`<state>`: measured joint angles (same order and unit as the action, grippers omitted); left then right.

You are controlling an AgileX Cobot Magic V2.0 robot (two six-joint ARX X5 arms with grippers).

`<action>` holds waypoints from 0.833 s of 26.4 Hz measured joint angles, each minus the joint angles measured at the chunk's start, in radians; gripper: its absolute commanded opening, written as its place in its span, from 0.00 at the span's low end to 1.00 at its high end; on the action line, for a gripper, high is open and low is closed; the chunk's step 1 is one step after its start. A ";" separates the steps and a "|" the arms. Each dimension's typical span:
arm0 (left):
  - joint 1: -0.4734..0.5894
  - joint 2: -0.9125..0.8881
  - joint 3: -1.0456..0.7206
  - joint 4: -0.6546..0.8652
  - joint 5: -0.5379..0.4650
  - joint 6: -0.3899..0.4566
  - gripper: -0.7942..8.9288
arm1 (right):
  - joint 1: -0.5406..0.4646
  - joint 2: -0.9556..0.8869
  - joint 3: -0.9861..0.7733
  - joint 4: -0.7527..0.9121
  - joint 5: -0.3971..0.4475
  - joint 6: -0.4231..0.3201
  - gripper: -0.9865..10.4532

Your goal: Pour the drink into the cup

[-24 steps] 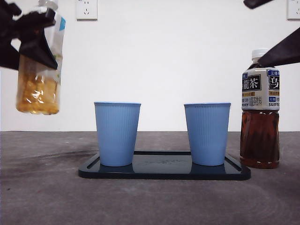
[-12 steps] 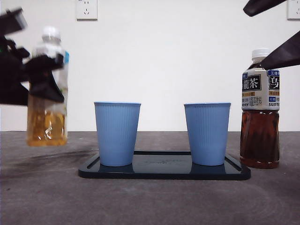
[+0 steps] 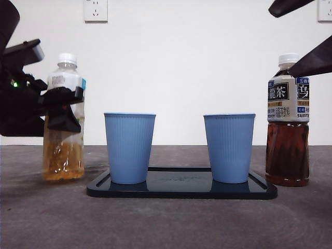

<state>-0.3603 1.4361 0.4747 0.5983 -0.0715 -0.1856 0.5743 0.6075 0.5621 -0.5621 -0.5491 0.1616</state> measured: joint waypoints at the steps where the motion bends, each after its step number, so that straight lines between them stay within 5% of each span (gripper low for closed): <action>1: 0.000 0.005 0.000 0.013 0.000 0.000 0.24 | 0.000 0.000 0.000 0.000 0.000 0.000 0.45; 7: 0.000 0.016 0.000 0.024 0.000 0.000 0.26 | 0.000 0.000 0.000 0.000 0.000 0.002 0.45; 12: 0.000 0.016 0.002 0.009 0.000 -0.008 0.47 | 0.000 0.000 0.000 0.000 0.004 0.003 0.45; 17: -0.003 0.016 0.009 -0.059 0.004 -0.012 0.48 | 0.000 0.000 0.000 0.000 0.004 0.003 0.45; 22: -0.004 0.015 0.009 -0.090 0.006 -0.012 0.61 | 0.000 0.000 0.000 0.000 0.004 0.003 0.45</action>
<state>-0.3641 1.4513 0.4835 0.5087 -0.0658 -0.1978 0.5743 0.6075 0.5621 -0.5617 -0.5449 0.1646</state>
